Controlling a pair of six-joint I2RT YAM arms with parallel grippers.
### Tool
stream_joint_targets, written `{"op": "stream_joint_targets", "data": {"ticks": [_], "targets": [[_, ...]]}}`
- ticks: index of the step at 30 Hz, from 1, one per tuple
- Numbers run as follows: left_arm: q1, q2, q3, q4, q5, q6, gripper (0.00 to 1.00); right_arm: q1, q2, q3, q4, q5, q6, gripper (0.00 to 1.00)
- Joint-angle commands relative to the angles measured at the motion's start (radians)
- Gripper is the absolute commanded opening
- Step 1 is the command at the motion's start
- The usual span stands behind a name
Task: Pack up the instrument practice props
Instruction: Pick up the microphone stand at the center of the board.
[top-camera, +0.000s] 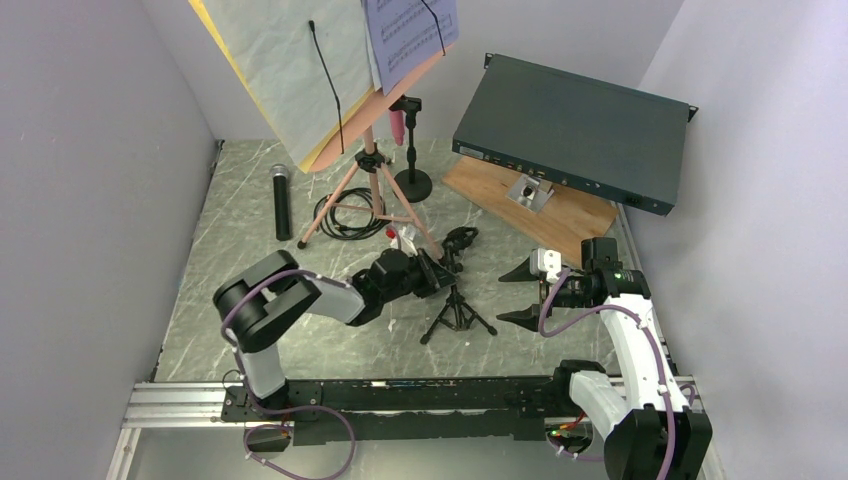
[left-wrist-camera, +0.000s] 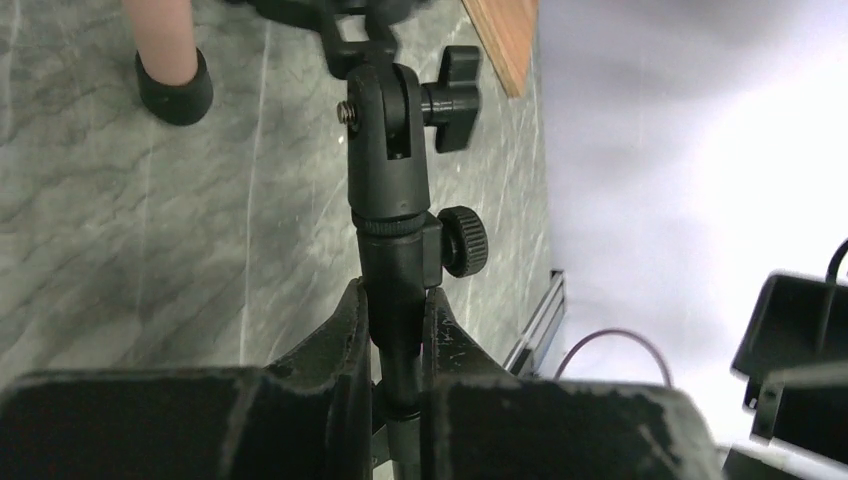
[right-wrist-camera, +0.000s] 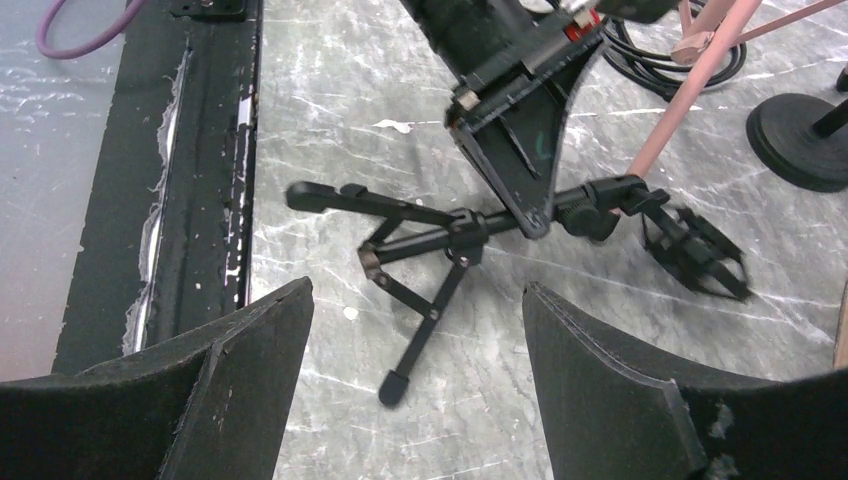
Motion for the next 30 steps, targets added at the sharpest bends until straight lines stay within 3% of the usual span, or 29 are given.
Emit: {"op": "stream_joint_targets", "data": {"ticks": [1, 10, 20, 30], "targets": [[-0.009, -0.136, -0.073, 0.006, 0.025, 0.218, 0.0, 0.002, -0.013, 0.001, 0.009, -0.039, -0.026, 0.79], [-0.018, -0.43, -0.178, -0.155, 0.044, 0.555, 0.0, 0.002, -0.013, 0.002, -0.001, -0.037, -0.041, 0.79], [-0.021, -0.916, -0.31, -0.446, -0.048, 0.953, 0.0, 0.003, -0.014, 0.002, -0.007, -0.034, -0.057, 0.79], [-0.018, -1.346, -0.38, -0.701, -0.329, 1.049, 0.0, 0.005, -0.014, 0.002, -0.015, -0.032, -0.074, 0.79]]}}
